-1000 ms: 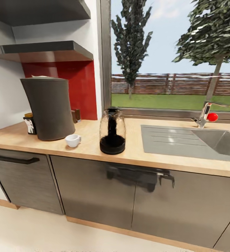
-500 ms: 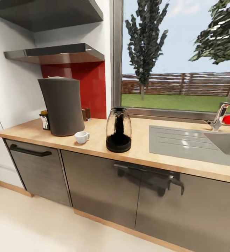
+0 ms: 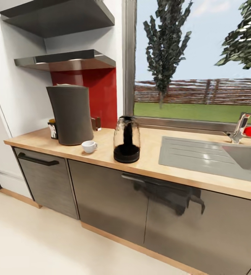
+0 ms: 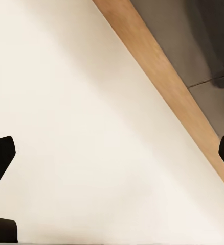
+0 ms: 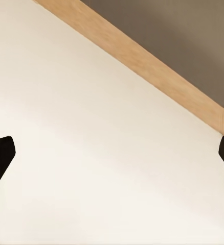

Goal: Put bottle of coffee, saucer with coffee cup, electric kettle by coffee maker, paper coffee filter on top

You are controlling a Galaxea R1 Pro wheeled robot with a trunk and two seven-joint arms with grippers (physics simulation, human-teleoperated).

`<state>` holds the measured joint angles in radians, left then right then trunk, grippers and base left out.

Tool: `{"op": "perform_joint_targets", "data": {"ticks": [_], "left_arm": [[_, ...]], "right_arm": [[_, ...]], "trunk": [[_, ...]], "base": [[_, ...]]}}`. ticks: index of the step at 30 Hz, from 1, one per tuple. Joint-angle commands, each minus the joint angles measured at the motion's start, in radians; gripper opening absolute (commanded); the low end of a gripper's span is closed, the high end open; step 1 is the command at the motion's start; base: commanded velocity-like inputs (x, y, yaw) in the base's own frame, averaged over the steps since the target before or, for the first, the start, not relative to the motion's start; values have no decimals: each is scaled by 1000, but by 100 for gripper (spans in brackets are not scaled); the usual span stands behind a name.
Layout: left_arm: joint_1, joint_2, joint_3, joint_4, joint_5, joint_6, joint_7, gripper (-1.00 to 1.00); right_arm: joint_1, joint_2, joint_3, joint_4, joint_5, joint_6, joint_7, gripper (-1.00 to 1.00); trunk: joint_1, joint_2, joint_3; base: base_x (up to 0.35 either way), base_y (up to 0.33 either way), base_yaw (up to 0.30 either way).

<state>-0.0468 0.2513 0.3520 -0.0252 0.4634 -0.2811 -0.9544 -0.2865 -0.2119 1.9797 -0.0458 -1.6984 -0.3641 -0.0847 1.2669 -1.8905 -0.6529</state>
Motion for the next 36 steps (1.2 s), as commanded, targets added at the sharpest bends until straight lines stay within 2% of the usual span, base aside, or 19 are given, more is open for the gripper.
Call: {"op": "perform_joint_targets", "data": {"ticks": [1, 10, 15, 23, 25, 36], "left_arm": [[-1, 0, 6, 2, -6, -6, -3, 100], [-1, -8, 5, 1, -6, -6, -3, 100], [-1, -14, 6, 1, -6, -6, -3, 100], [-1, -15, 6, 1, -6, -6, 4, 100], [-1, -15, 6, 1, -6, -6, 27, 100], [-1, -16, 4, 1, -6, -6, 37, 100]], "right_arm": [[-1, -1, 8, -5, -4, -3, -9, 100], [-1, 0, 9, -5, -4, -3, -9, 100], [-1, 0, 10, -5, -4, -3, -9, 100], [-1, 0, 10, -5, -4, -4, -9, 100], [-1, 0, 10, -5, -4, -3, -9, 100], [-1, 0, 10, -5, -4, -4, -9, 100]], "trunk": [[0, -1, -1], [0, -1, -1], [0, -1, -1], [0, -1, -1], [0, -1, -1], [0, -1, -1]], "base": [[-151, -252, 3], [-145, -262, 49], [-40, -247, 234], [-5, -53, 266], [0, -218, 93], [0, -283, 56]]}}
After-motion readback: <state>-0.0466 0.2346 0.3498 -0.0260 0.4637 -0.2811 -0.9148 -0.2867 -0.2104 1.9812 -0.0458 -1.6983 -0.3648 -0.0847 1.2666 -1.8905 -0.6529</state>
